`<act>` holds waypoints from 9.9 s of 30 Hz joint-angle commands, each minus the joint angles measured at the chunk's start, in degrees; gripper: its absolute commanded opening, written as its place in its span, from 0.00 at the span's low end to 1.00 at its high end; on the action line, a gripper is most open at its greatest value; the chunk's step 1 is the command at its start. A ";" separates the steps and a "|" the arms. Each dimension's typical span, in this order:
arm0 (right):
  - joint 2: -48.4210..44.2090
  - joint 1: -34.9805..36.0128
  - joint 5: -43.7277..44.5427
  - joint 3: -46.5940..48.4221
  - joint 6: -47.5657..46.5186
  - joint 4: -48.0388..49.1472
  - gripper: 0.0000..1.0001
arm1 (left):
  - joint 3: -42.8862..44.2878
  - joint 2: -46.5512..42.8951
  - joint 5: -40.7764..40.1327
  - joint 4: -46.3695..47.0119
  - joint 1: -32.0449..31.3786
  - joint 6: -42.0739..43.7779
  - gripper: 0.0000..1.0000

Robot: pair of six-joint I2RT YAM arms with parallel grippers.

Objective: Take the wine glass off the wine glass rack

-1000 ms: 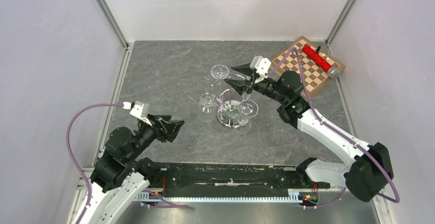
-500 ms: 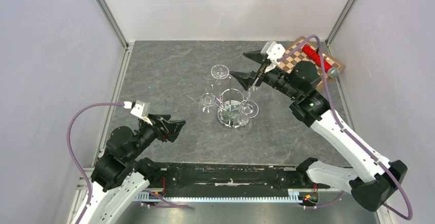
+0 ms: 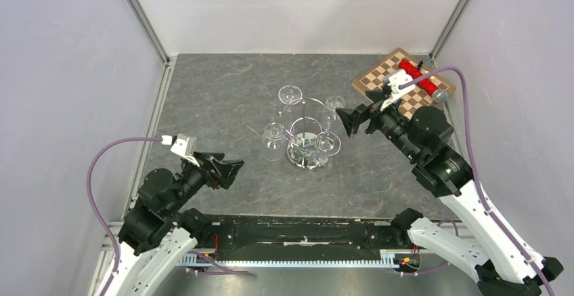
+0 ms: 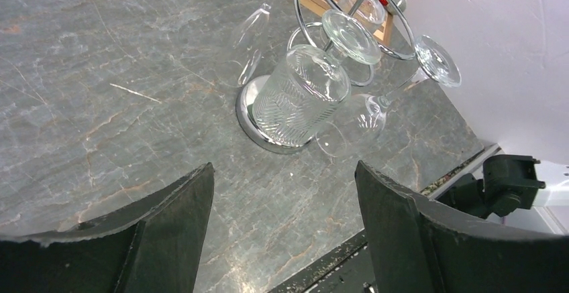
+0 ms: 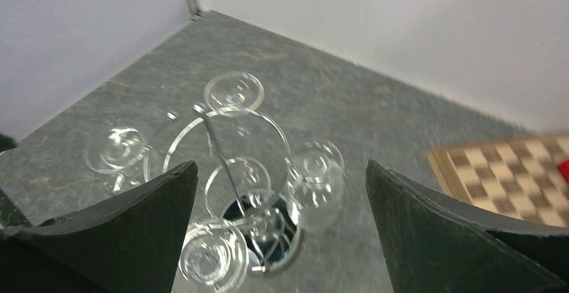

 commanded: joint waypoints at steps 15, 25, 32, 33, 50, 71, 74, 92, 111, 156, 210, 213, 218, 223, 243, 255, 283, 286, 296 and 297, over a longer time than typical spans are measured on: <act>-7.97 0.15 11.04 -17.28 13.19 -13.99 0.98 | 33.08 17.63 -6.91 -19.36 0.33 -13.71 0.83; -10.33 0.15 11.18 -15.53 12.83 -16.40 0.98 | 45.24 33.25 -4.80 -18.08 0.35 -24.27 0.78; -15.36 0.15 11.53 -16.40 16.05 -17.07 0.95 | 48.95 38.72 -3.85 -21.40 0.42 -27.25 0.76; -15.72 0.15 11.33 -16.22 16.21 -17.47 0.94 | 48.23 38.70 -3.45 -21.10 0.43 -27.71 0.76; -20.60 0.15 14.37 -12.31 15.85 -25.11 0.90 | 28.95 41.40 21.04 -6.04 13.47 -37.55 0.71; -20.97 0.15 14.54 -14.05 15.46 -22.93 0.91 | 22.66 43.85 27.33 -1.95 12.76 -39.01 0.59; -21.06 0.15 14.65 -14.17 15.42 -22.93 0.91 | 22.36 44.42 27.40 -1.20 11.77 -39.43 0.58; -21.11 0.14 14.31 -14.70 15.12 -22.76 0.90 | 21.40 45.40 26.02 0.74 7.91 -40.41 0.42; -22.22 0.15 15.08 -16.13 15.21 -22.50 0.90 | 20.74 46.86 26.04 3.15 7.89 -39.87 0.08; -16.72 0.15 0.48 -8.04 8.77 -29.44 0.90 | 26.45 31.67 34.82 -9.20 7.69 -21.64 0.02; -17.24 0.97 -39.67 -25.47 54.57 -6.31 0.67 | 31.58 54.18 -50.50 -3.97 -77.26 3.63 0.02; -16.43 1.76 -39.81 -24.45 55.11 -6.16 0.67 | 31.52 54.84 -53.18 -3.96 -78.35 4.08 0.02; -14.74 4.32 -38.66 -22.61 54.66 -6.19 0.67 | 31.01 55.14 -56.15 -3.81 -78.49 4.38 0.02; -13.76 9.10 -35.74 -23.44 56.70 -3.06 0.66 | 30.89 54.53 -57.40 -3.65 -78.49 5.35 0.02; -7.69 20.61 -25.70 -22.62 60.45 6.31 0.63 | 28.83 52.66 -59.77 -3.40 -81.03 4.56 0.02; -5.62 24.61 -24.52 -24.38 61.73 9.74 0.57 | 29.46 54.75 -62.79 -1.79 -81.52 6.06 0.02; -3.70 28.01 -21.99 -24.79 62.18 14.46 0.00 | 27.11 51.19 -63.40 4.34 -83.38 7.81 0.02; -3.95 28.28 -21.05 -24.36 61.00 14.18 0.00 | 26.74 50.72 -61.59 4.34 -83.33 7.68 0.15; -9.62 28.27 -13.92 -24.54 51.27 6.97 0.00 | 27.41 50.42 -55.63 3.41 -82.86 5.08 0.59; -10.09 28.27 -12.86 -24.53 49.75 5.57 0.00 | 27.46 50.22 -54.69 3.38 -82.39 4.80 0.60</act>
